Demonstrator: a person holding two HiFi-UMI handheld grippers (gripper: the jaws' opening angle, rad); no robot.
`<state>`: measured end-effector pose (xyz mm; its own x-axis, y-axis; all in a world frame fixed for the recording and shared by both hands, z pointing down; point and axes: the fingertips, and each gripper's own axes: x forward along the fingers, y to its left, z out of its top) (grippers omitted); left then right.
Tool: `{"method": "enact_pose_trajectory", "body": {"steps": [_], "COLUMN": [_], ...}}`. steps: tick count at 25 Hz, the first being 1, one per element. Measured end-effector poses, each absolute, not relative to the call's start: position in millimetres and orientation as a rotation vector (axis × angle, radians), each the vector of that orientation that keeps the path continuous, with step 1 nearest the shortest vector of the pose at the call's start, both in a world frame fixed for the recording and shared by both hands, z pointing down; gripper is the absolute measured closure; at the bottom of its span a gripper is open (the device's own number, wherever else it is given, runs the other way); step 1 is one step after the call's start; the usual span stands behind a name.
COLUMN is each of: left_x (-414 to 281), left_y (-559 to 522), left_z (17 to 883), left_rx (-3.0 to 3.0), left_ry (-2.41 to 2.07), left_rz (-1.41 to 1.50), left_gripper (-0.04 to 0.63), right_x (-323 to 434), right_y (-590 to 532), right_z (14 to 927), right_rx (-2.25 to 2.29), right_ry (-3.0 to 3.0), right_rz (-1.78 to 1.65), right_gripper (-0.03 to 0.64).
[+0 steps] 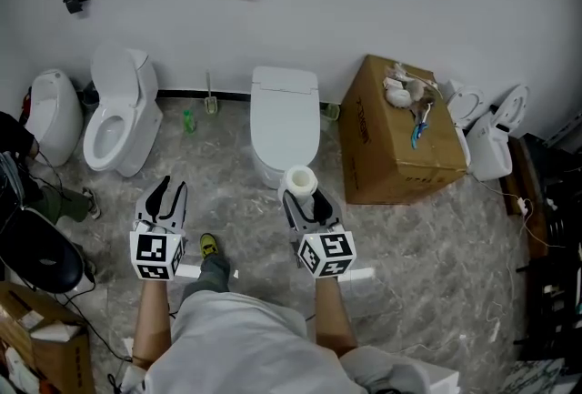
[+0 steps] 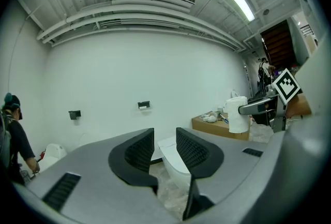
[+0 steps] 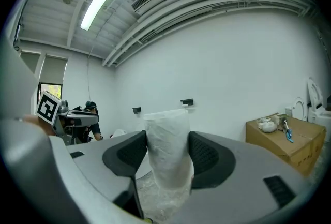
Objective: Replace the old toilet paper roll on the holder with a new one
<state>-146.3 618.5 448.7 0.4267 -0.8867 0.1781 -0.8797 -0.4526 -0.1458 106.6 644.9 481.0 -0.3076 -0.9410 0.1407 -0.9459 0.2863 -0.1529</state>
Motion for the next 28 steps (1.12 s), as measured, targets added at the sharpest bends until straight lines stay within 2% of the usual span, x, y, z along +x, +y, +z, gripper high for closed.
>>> {"method": "enact_pose_trajectory", "body": {"steps": [16,28], "left_x": [-218,-241], "left_y": [383,264], "left_z": [462,457], "left_rx": [-2.747,-2.79], "left_ry": [1.579,1.495], "left_rz": [-0.265,-0.272], "left_gripper": [0.466,0.466], "right_x": [33,-12], "right_y": [422,307], "right_z": [477,471], "right_rx": [1.851,1.855], "right_ry": [-2.372,-2.367], "right_rz": [0.28,0.275], "right_gripper": [0.354,0.354]}}
